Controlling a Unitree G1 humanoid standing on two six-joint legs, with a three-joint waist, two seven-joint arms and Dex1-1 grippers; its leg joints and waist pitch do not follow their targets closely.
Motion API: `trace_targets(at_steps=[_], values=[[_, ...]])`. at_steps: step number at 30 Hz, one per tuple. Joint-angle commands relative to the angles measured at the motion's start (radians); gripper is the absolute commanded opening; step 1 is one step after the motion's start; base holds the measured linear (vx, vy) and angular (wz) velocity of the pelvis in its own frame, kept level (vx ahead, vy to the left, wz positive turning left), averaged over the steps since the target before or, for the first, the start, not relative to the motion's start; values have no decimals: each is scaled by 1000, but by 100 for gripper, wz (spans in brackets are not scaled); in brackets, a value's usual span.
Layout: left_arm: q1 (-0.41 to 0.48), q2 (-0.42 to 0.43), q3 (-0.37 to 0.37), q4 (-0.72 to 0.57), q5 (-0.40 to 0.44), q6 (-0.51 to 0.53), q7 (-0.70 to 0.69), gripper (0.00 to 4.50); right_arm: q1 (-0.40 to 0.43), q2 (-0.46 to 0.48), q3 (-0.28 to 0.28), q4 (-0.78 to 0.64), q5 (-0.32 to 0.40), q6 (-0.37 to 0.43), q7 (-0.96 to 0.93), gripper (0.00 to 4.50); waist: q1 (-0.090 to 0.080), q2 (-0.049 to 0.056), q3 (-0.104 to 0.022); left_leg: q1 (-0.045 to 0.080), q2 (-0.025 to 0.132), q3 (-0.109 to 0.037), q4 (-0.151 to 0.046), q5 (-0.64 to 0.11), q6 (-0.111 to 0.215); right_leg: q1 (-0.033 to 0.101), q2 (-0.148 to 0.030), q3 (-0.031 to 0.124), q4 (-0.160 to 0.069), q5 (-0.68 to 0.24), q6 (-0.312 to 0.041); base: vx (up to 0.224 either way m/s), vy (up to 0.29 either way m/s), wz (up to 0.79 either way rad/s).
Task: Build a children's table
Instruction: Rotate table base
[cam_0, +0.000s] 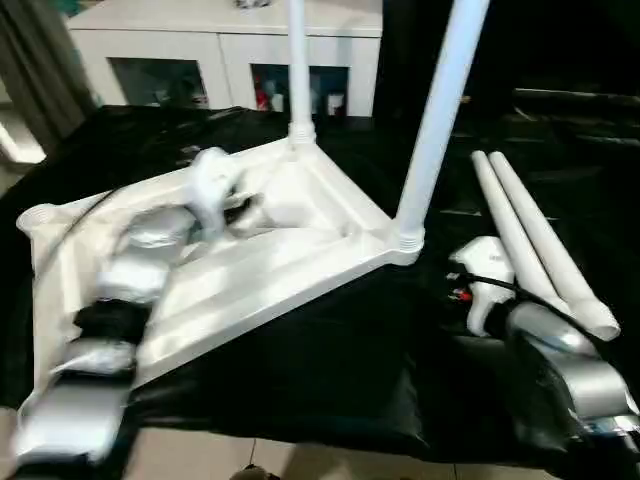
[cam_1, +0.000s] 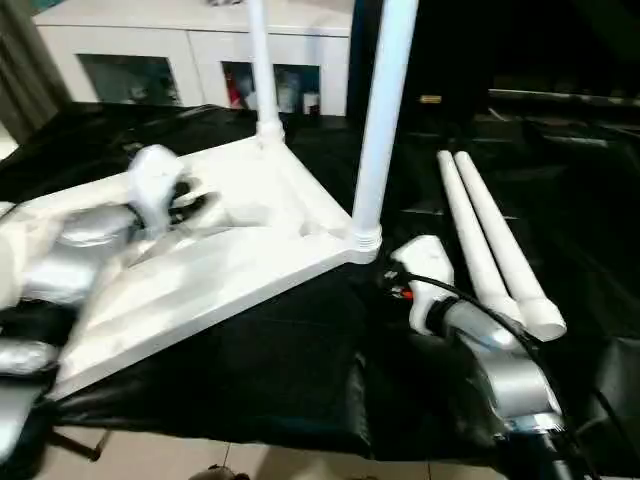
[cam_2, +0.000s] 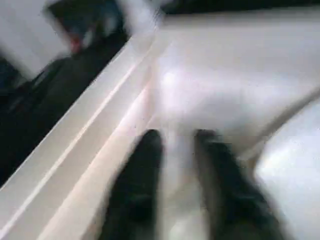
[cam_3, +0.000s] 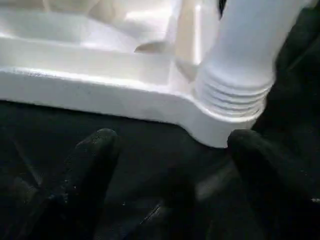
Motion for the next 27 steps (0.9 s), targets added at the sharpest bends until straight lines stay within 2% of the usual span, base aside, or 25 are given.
trace_targets(at_steps=[1, 2, 3, 4, 5, 7, 9, 10, 11, 12, 13, 14, 15, 16, 20, 23, 25, 27], values=[[30, 74, 19, -54, 38, 92, 3, 142, -32, 10, 20, 36, -22, 40, -9, 348, 1, -9, -70, 18, 46, -19, -66, -159, 47, 52, -74, 54, -57, -201, -185, 0, 0, 0], [37, 97, 21, -59, 49, 110, 13, 76, -43, 17, 27, 46, -27, 45, -10, 322, -3, -6, -67, 17, 43, -16, -66, -163, 47, 50, -71, 54, -63, -208, -183, 0, 0, 0], [42, 134, 34, -44, 64, 130, 39, 84, -68, 33, 43, 72, -45, 45, -21, 315, -4, -5, -67, 19, 43, -17, -67, -167, 40, 47, -70, 54, -61, -203, -188, 0, 0, 0], [42, 134, 34, -44, 64, 130, 39, 111, -68, 33, 43, 72, -45, 45, -21, 312, -4, -14, -66, 19, 43, -15, -67, -173, 38, 48, -70, 54, -63, -208, -188, 0, 0, 0], [46, 152, 35, -34, 73, 136, 45, 110, -78, 41, 50, 83, -49, 48, -21, 307, 1, -8, -65, 20, 44, -17, -69, -180, 32, 48, -74, 55, -62, -221, -187, 0, 0, 0], [54, 177, 37, -18, 89, 147, 55, 41, -91, 53, 59, 97, -58, 48, -25, 280, 5, -6, -65, 27, 46, -17, -70, -195, 23, 43, -73, 57, -63, -224, -187, 0, 0, 0], [73, 201, 29, -26, 99, 171, 44, 58, -107, 67, 64, 118, -56, 47, -28, 266, 8, -4, -64, 29, 48, -17, -72, -210, 8, 42, -74, 60, -61, -212, -187, 0, 0, 0], [73, 201, 29, -26, 99, 171, 44, 56, -107, 67, 64, 118, -56, 47, -28, 260, 5, -6, -64, 25, 47, -18, -74, -209, 5, 45, -73, 60, -59, -207, -186, 0, 0, 0], [87, 211, 22, -38, 96, 192, 29, 56, -117, 78, 63, 132, -53, 45, -36, 260, 8, -4, -67, 27, 47, -18, -73, -203, 1, 45, -75, 60, -57, -188, -188, 0, 0, 0], [101, 220, 10, -47, 95, 204, 11, 9, -129, 91, 61, 154, -52, 43, -43, 237, 6, -5, -67, 22, 45, -18, -72, -187, 3, 48, -75, 60, -54, -168, -194, 0, 0, 0], [112, 224, -4, -47, 92, 211, -8, 0, -143, 104, 63, 182, -60, 35, -50, 229, 6, -5, -68, 22, 44, -18, -71, -186, 3, 48, -76, 60, -54, -164, -198, 0, 0, 0], [114, 224, -8, -46, 92, 209, -14, 14, -147, 107, 65, 189, -64, 33, -51, 226, 4, -5, -66, 20, 44, -18, -73, -187, 2, 48, -76, 60, -54, -167, -198, 0, 0, 0], [119, 223, -17, -42, 91, 207, -26, 20, -154, 113, 69, 204, -70, 28, -53, 220, 6, -6, -67, 23, 44, -18, -72, -201, 0, 48, -78, 61, -57, -187, -198, 0, 0, 0], [124, 217, -30, -28, 92, 191, -38, 4, -166, 123, 71, 222, -75, 23, -61, 195, 6, -7, -67, 22, 44, -18, -72, -198, 1, 48, -78, 61, -58, -186, -198, 0, 0, 0], [130, 192, -59, 22, 94, 151, -64, 0, -210, 156, 70, 283, -85, 3, -84, 176, 3, -8, -67, 23, 43, -18, -73, -204, -5, 49, -78, 61, -56, -184, -199, 0, 0, 0], [136, 189, -77, 36, 96, 142, -82, 0, -238, 174, 64, 328, -87, -18, -97, 139, 2, -7, -70, 22, 44, -18, -71, -183, -5, 51, -78, 61, -51, -143, -205, 0, 0, 0], [141, 190, -92, 41, 95, 138, -101, 0, -257, 185, 62, 362, -91, -32, -103, 137, 1, -8, -71, 22, 44, -18, -71, -187, -4, 52, -78, 61, -51, -138, -208, 0, 0, 0], [145, 188, -105, 45, 89, 135, -131, 0, -279, 197, 64, 406, -99, -52, -106, 104, -1, -8, -68, 22, 43, -18, -72, -202, -8, 52, -79, 61, -54, -164, -209, 0, 0, 0]])
